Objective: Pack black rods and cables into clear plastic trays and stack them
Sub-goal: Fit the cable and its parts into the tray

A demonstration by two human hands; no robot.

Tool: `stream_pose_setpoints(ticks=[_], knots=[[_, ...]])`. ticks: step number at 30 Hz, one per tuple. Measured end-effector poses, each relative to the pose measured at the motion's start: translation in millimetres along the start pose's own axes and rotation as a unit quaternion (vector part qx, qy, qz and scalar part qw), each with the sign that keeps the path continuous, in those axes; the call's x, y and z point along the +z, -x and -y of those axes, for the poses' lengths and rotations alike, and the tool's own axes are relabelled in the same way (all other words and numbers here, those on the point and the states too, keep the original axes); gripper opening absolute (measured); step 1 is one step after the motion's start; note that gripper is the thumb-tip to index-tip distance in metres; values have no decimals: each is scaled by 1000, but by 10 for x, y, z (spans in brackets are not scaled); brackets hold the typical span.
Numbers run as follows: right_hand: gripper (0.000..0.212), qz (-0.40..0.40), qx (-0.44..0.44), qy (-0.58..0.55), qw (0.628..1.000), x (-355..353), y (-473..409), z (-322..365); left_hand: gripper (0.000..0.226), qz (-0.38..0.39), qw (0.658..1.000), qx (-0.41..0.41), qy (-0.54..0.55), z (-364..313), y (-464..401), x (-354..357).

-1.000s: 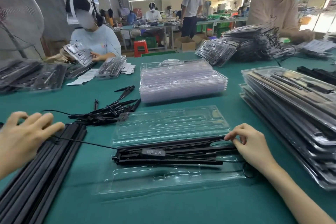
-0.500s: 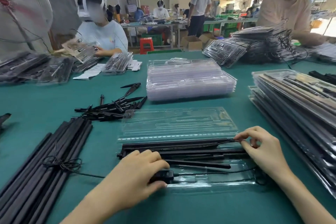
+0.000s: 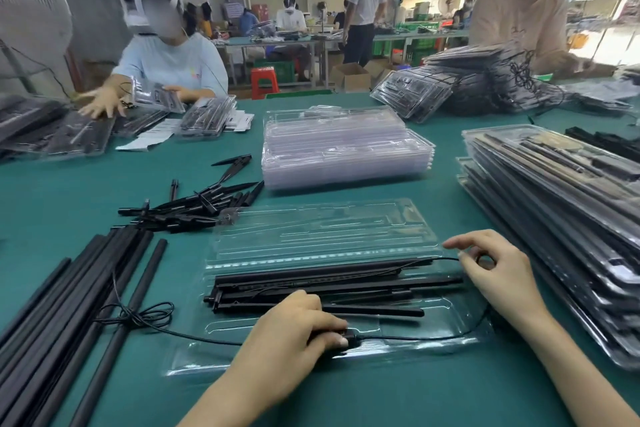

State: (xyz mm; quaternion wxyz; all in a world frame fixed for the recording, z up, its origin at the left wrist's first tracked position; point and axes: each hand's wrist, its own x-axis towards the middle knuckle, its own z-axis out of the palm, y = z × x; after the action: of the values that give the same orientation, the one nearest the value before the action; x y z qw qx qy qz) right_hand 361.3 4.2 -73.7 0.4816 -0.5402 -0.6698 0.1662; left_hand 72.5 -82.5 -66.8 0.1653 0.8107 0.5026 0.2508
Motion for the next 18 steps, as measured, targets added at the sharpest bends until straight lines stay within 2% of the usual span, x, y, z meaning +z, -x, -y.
stream_pose_setpoints(ticks=[5, 9, 18], knots=[[39, 10, 13, 12, 1000, 42, 4, -30, 18, -28, 999, -33, 25, -70, -4, 45], [41, 10, 22, 10, 1000, 42, 9, -51, 16, -6, 997, -69, 35, -99, -64, 22], [41, 11, 36, 11, 999, 52, 32, -47, 12, 10, 997, -69, 16, -120, -80, 36]])
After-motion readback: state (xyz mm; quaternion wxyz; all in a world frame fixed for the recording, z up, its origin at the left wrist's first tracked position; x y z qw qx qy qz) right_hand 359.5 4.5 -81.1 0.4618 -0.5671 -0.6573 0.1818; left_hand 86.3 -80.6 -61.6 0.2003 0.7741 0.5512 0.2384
